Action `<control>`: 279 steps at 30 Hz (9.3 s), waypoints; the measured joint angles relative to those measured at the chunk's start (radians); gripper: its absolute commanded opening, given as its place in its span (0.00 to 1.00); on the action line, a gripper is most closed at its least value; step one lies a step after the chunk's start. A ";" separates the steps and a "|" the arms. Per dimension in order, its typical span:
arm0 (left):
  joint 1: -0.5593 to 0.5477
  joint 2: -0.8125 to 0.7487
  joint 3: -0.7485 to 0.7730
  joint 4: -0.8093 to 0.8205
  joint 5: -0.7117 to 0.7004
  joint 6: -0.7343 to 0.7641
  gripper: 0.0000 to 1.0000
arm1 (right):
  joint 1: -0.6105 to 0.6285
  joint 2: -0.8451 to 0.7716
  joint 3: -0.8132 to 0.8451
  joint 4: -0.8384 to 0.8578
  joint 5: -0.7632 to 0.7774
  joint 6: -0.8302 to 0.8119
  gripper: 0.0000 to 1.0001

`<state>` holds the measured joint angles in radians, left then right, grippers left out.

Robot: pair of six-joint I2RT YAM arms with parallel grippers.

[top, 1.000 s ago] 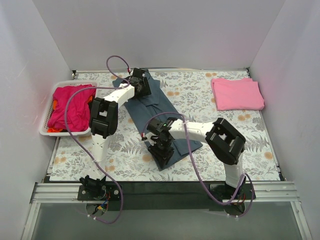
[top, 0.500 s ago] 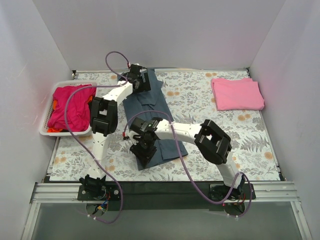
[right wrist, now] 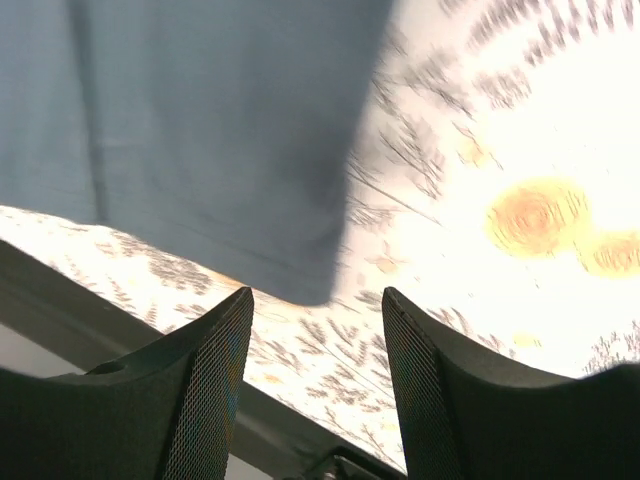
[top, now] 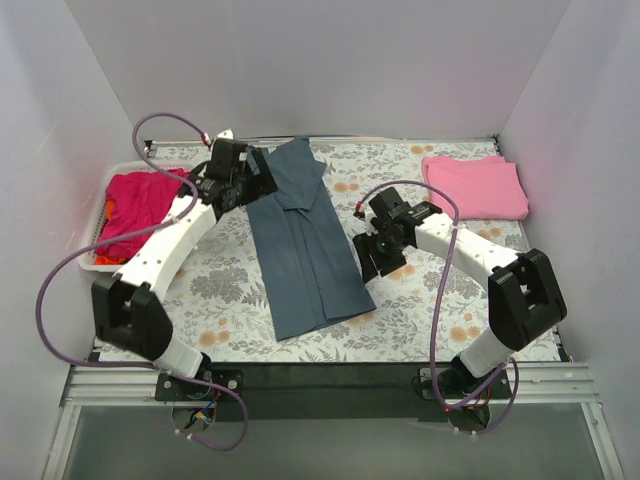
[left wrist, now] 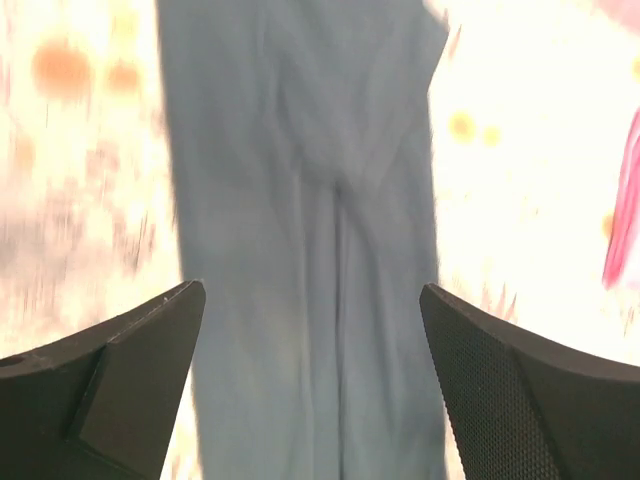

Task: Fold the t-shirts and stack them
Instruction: Fold the tshirt

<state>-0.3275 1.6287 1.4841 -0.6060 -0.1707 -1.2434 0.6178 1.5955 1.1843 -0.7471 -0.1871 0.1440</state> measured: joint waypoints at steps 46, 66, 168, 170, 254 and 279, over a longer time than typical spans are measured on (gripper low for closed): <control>-0.402 -0.117 -0.700 -0.264 0.259 -0.401 0.16 | 0.047 -0.010 -0.317 0.249 -0.003 0.217 0.17; -0.413 -0.374 -0.798 -0.311 0.455 -0.378 0.00 | 0.061 -0.242 -0.458 0.051 -0.083 0.193 0.01; -0.212 0.092 -0.465 0.179 0.152 -0.088 0.45 | -0.133 0.801 0.869 0.399 -0.235 0.121 0.35; -0.212 0.093 -0.459 0.170 0.146 -0.088 0.45 | -0.161 0.802 0.880 0.404 -0.238 0.131 0.36; -0.208 -0.253 -0.748 -0.135 0.238 -0.304 0.48 | -0.155 -0.176 -0.354 0.367 -0.062 0.221 0.48; -0.292 -0.100 -0.655 -0.168 0.155 -0.312 0.10 | 0.105 -0.016 -0.283 0.261 0.183 0.267 0.48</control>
<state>-0.6193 1.5284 0.8288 -0.7742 -0.0154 -1.5555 0.7227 1.5799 0.9012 -0.4866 -0.0040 0.4107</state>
